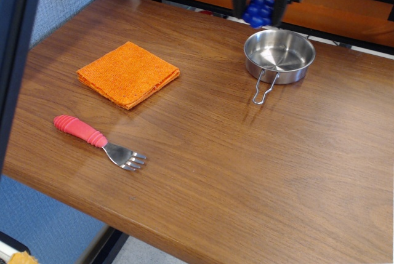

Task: Place the blue object into the pot.

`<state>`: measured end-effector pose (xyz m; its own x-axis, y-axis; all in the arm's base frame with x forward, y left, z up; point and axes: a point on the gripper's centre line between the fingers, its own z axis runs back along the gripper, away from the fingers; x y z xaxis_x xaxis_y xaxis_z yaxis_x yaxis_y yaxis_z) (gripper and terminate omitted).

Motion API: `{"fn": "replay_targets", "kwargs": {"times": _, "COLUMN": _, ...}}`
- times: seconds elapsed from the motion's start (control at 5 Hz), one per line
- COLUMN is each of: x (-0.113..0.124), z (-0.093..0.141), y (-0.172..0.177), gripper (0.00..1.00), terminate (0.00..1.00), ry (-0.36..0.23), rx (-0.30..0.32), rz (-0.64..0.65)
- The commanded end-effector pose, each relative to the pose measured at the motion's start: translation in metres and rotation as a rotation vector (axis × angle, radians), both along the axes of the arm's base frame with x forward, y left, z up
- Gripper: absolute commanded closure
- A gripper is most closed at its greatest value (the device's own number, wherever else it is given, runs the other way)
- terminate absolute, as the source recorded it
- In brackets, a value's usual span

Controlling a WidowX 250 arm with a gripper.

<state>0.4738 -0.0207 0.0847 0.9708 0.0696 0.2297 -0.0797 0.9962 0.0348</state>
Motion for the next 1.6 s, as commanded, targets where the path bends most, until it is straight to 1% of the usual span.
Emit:
{"fn": "replay_targets", "kwargs": {"times": 0.0, "x": -0.01, "z": 0.013, "y": -0.029, "gripper": 1.0, "terminate": 0.0, "ry": -0.056, "rx": -0.021, "rz": -0.079}}
{"fn": "replay_targets", "kwargs": {"times": 0.2, "x": -0.001, "z": -0.006, "y": -0.029, "gripper": 1.0, "terminate": 0.0, "ry": -0.038, "rx": -0.003, "rz": -0.072}}
{"fn": "replay_targets", "kwargs": {"times": 0.4, "x": -0.003, "z": -0.016, "y": -0.026, "gripper": 1.0, "terminate": 0.0, "ry": -0.025, "rx": 0.006, "rz": -0.078}}
{"fn": "replay_targets", "kwargs": {"times": 0.6, "x": -0.01, "z": -0.007, "y": -0.024, "gripper": 1.0, "terminate": 0.0, "ry": -0.046, "rx": -0.014, "rz": -0.075}}
{"fn": "replay_targets", "kwargs": {"times": 0.8, "x": -0.018, "z": 0.007, "y": -0.018, "gripper": 0.0, "terminate": 0.0, "ry": -0.048, "rx": -0.009, "rz": -0.043}}
{"fn": "replay_targets", "kwargs": {"times": 1.0, "x": -0.017, "z": 0.011, "y": -0.012, "gripper": 0.0, "terminate": 0.0, "ry": -0.043, "rx": -0.008, "rz": -0.014}}
{"fn": "replay_targets", "kwargs": {"times": 1.2, "x": -0.009, "z": 0.033, "y": -0.005, "gripper": 0.0, "terminate": 0.0, "ry": -0.091, "rx": 0.008, "rz": 0.005}}
{"fn": "replay_targets", "kwargs": {"times": 1.4, "x": -0.016, "z": 0.053, "y": -0.005, "gripper": 0.0, "terminate": 0.0, "ry": -0.114, "rx": 0.007, "rz": 0.017}}
